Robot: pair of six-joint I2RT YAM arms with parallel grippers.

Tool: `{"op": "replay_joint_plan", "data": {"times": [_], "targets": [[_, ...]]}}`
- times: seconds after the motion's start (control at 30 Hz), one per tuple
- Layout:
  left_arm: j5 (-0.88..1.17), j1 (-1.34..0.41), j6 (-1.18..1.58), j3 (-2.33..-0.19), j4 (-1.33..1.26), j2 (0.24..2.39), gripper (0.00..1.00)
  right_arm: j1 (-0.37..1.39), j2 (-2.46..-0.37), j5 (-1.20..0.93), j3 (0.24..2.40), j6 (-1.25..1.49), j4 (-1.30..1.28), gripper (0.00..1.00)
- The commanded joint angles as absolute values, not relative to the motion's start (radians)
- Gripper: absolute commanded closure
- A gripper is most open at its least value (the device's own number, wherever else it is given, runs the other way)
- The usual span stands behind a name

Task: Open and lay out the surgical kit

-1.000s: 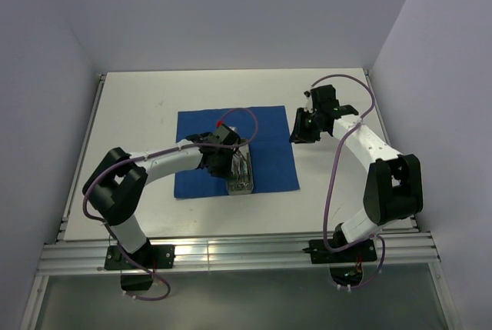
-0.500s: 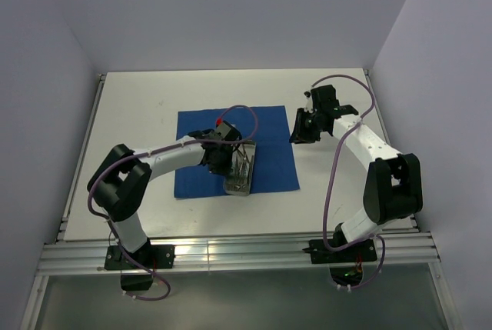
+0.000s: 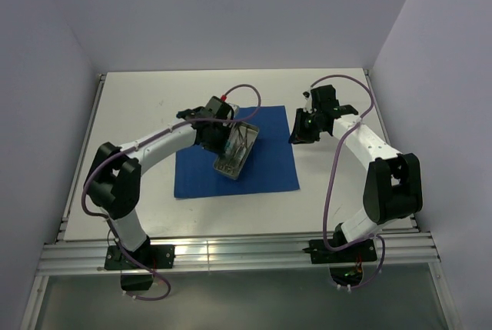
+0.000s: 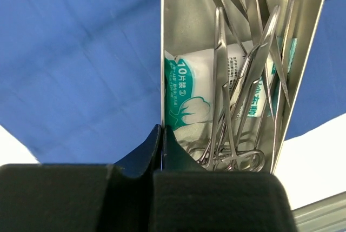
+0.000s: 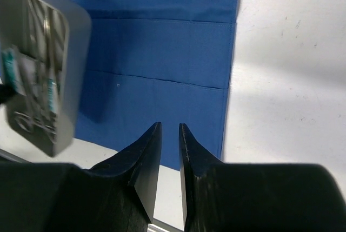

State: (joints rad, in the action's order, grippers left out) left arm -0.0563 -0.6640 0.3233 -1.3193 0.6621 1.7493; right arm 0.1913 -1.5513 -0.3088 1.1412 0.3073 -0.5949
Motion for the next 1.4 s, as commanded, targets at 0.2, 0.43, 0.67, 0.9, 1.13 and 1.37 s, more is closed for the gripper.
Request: {"op": "replay_joint_plan", "data": {"times": [0.2,0.43,0.67,0.9,1.13,1.37], "targets": [[0.365,-0.384,-0.475,-1.537,0.834,1.788,1.00,0.178,-1.558,-0.342,1.192,0.285,-0.586,0.74],[0.485,-0.253,-0.938,-1.987,1.153,2.084,1.00,0.178,-1.569,-0.350,1.192,0.293,-0.584,0.75],[0.528,-0.192,-1.227,-2.123,1.155,2.215,1.00,0.179,-1.577,-0.344,1.187,0.299,-0.589,0.76],[0.571,-0.152,-1.348,-2.199,1.112,2.299,1.00,0.178,-1.577,-0.344,1.167,0.308,-0.581,0.76],[0.623,-0.144,-1.353,-2.223,1.034,2.332,1.00,0.178,-1.582,-0.341,1.172,0.310,-0.586,0.76],[0.644,-0.147,-1.328,-2.249,1.042,2.362,1.00,0.178,-1.592,-0.342,1.167,0.307,-0.586,0.77]]}}
